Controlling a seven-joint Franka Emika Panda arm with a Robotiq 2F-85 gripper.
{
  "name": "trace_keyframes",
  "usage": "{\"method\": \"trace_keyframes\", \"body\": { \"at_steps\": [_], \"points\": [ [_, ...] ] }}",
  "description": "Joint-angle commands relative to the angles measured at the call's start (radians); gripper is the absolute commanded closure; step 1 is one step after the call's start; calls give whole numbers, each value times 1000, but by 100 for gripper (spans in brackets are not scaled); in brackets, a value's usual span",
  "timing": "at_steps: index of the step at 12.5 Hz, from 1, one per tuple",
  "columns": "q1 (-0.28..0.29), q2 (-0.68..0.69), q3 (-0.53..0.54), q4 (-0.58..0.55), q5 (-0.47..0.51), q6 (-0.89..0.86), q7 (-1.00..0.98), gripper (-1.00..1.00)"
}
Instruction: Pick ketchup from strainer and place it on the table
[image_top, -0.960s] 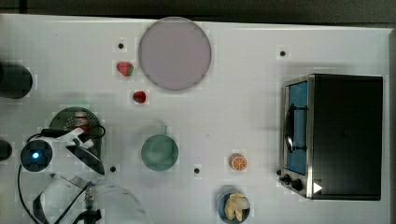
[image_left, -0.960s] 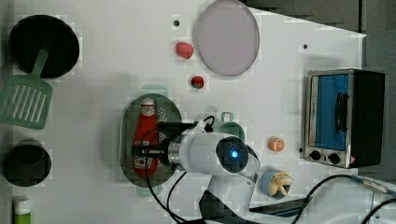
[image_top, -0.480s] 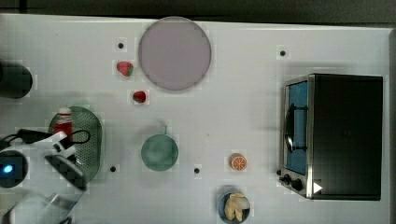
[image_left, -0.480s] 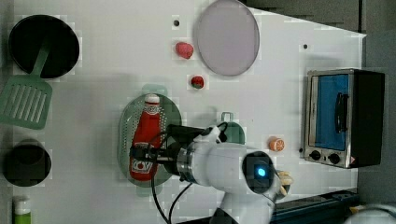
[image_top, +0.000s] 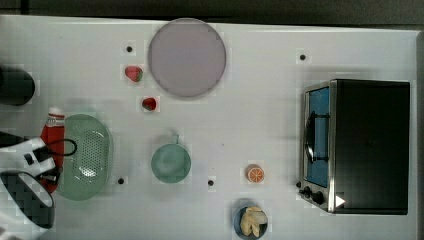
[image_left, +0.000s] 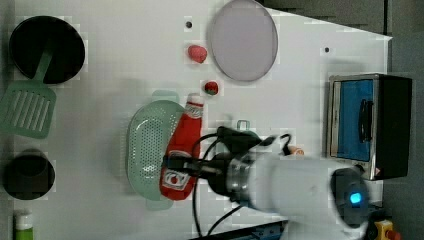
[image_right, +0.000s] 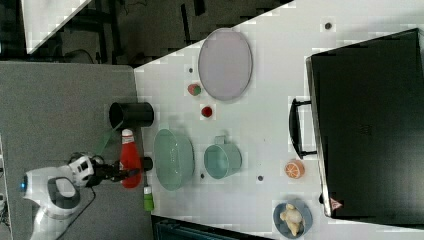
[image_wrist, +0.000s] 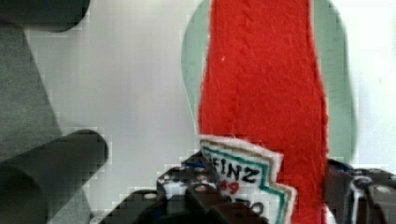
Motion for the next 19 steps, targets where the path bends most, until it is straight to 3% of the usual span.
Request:
{"method": "trace_keyframes", "body": {
  "at_steps": [1,7,12,19],
  "points": [
    [-105,-31,-33,85,61,-129,-197,-21],
    [-220,-65,-217,186,60,-207,-346,-21],
    [-254,-64,-427,178,59,-209,-414,-21],
    [-258,-62,-583,4,59,-197,-431,-21]
  ]
}}
